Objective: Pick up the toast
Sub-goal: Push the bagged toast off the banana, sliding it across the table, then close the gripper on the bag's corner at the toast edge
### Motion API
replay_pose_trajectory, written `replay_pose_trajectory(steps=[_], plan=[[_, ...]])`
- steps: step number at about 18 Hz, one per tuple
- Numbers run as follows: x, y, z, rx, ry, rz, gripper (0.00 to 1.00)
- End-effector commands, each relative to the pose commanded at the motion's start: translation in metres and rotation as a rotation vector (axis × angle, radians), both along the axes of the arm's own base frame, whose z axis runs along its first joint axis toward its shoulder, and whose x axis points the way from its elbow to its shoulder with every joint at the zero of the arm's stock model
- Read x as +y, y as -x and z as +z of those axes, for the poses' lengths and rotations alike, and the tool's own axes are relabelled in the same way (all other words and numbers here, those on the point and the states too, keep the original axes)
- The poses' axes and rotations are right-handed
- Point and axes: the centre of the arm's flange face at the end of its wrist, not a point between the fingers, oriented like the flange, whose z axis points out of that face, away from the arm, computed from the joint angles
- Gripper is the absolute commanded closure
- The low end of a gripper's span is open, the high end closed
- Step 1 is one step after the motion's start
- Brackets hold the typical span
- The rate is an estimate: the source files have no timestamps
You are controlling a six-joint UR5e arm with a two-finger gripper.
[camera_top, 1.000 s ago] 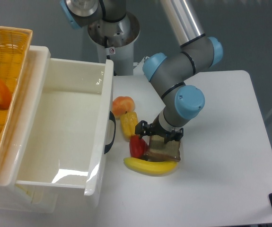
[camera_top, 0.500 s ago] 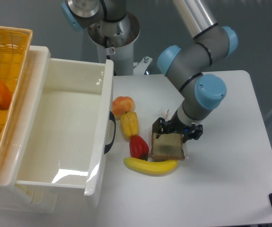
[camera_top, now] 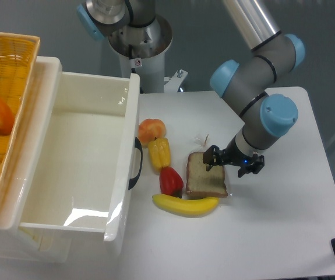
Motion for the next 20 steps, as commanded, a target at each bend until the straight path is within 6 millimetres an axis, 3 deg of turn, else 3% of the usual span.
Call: replay_pose_trajectory(steps=[7,20], plan=[[0.003,0.008,-0.02,-0.004,-0.009,-0.053,0.0],[0.005,0.0,-0.026,-0.021,-0.006,-0.066,0.0]])
